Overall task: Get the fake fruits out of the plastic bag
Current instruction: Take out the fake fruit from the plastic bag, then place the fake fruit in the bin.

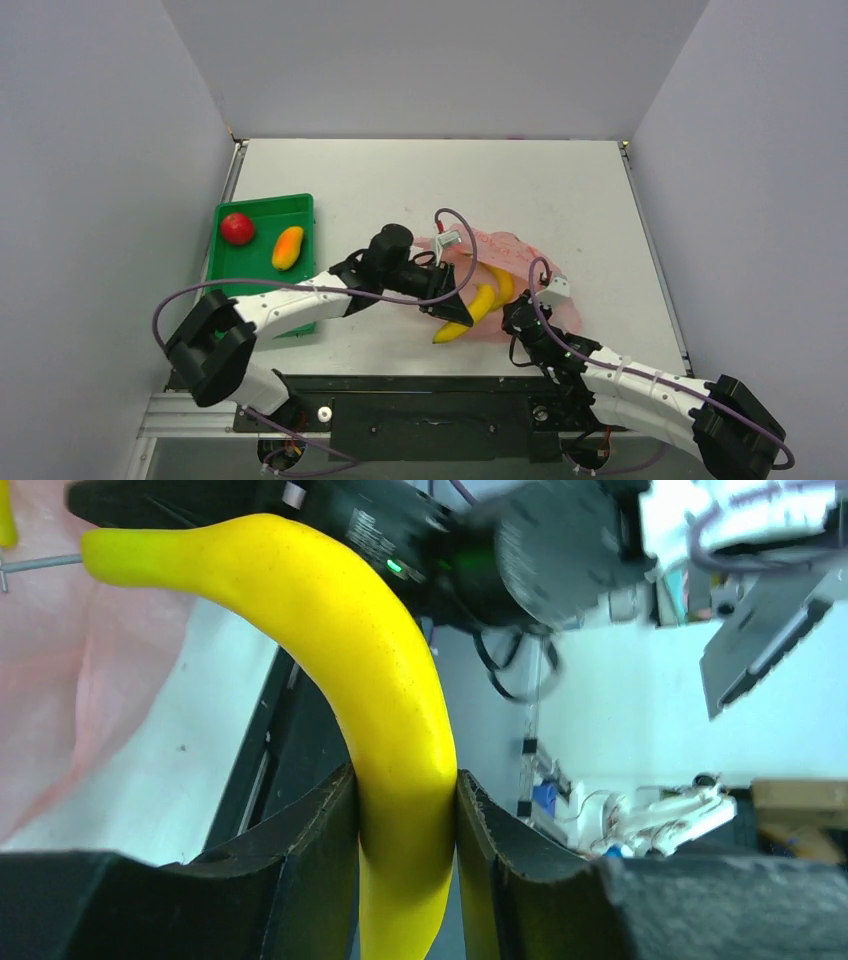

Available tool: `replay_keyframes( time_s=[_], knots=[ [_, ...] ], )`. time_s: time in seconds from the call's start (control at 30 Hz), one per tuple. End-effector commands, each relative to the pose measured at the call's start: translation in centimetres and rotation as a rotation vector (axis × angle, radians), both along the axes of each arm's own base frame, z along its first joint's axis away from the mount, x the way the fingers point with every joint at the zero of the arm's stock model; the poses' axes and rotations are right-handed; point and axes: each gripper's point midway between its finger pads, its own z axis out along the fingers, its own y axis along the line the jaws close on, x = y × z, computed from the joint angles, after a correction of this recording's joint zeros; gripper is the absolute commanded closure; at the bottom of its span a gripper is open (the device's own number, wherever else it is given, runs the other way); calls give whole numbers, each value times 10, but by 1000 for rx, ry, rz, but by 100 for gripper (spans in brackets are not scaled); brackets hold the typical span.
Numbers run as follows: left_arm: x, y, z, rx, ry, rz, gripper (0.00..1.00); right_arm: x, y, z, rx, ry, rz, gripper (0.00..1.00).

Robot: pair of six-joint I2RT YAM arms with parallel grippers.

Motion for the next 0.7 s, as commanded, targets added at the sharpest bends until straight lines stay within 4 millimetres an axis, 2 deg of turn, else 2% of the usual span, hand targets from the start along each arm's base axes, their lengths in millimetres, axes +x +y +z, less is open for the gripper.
replay_keyframes(
  time_s=[0.0,0.03,0.07,0.17,0.2,0.23,0.3,0.33,0.37,0.4,0.43,0.47,0.53,0.57,0.67],
  knots=[
    [-34,44,64,-81,-186,-125,100,8,-15,0,-21,-11,-78,100],
    [-30,50,65,-61,-248,-118,100,10,-15,1,-22,-12,-77,100],
    [-23,68,62,5,-276,-68,100,10,-16,0,-28,-9,-79,100],
    [-4,105,75,82,-344,55,100,13,-17,0,-28,-11,-84,100],
    [6,125,79,126,-379,130,100,13,-19,-1,-30,-9,-89,100],
    [13,136,79,162,-397,179,100,13,-18,-1,-25,-7,-85,100],
    [40,171,77,313,-460,380,100,13,-19,-3,-25,1,-80,100],
    [61,203,72,455,-484,567,100,14,-20,-3,-26,4,-80,100],
    [71,222,68,536,-497,666,100,14,-19,-3,-21,5,-76,100],
    [84,258,61,680,-521,835,100,14,-19,-4,-22,6,-76,100],
    [89,275,57,747,-527,910,100,13,-18,-3,-17,7,-71,100],
    [95,305,51,859,-535,1049,100,14,-19,-3,-16,5,-71,100],
    [101,335,37,973,-520,1205,100,14,-18,-2,-13,3,-66,100],
    [105,345,34,992,-506,1268,100,14,-18,-1,-11,2,-66,100],
    [110,366,-4,1051,-383,1402,100,14,-18,1,-12,2,-60,100]
  ],
)
